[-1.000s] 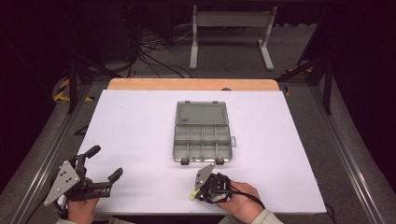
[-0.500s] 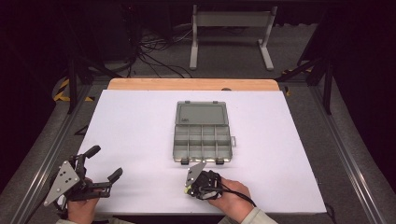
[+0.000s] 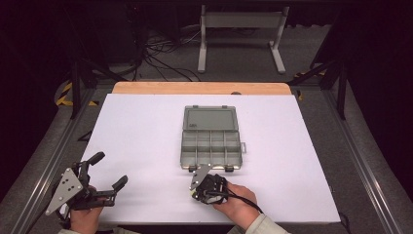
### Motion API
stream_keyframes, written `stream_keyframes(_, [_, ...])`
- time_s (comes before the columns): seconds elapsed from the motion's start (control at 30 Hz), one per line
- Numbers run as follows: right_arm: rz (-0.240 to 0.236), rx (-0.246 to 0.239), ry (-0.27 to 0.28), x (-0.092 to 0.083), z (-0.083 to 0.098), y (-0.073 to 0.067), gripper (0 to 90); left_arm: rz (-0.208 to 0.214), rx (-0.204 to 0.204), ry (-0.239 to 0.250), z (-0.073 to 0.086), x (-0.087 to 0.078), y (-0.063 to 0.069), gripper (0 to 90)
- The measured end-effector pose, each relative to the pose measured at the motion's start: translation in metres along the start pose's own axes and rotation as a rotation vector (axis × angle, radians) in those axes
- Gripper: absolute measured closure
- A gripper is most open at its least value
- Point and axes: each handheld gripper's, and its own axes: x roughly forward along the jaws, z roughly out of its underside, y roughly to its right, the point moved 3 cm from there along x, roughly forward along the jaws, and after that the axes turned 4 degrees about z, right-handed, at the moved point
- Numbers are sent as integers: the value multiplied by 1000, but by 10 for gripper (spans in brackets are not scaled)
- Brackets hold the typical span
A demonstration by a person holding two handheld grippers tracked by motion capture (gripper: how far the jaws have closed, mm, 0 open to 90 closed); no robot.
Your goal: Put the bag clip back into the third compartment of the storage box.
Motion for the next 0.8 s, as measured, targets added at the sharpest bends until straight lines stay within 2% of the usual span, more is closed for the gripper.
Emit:
stream_keyframes(0.03, [-5, 10, -2, 0, 0, 0, 900, 1, -1, 0, 0, 0, 0, 17])
stream_keyframes(0.2, [-16, 2, 5, -1, 0, -1, 900, -1, 0, 0, 0, 0, 0, 17])
stream_keyframes(0.37, [-30, 7, 44, -16, -3, -3, 851, -2, -2, 0, 0, -1, 0, 18])
stream_keyframes(0.47, [-16, 13, 75, -27, -6, -1, 688, -2, -2, 0, 0, 0, 0, 18])
stream_keyframes(0.57, [3, 24, 92, -33, -7, 3, 400, -4, -2, 2, 0, 0, 0, 17])
stream_keyframes(0.6, [17, 32, 94, -34, -7, 4, 345, -3, -2, 0, 0, 0, 0, 18])
stream_keyframes(0.67, [38, 31, 100, -37, -6, 7, 267, -3, -3, 2, 0, 0, 0, 17])
stream_keyframes(0.8, [54, 31, 107, -40, -5, 11, 191, -4, -2, -1, 0, 0, 0, 17])
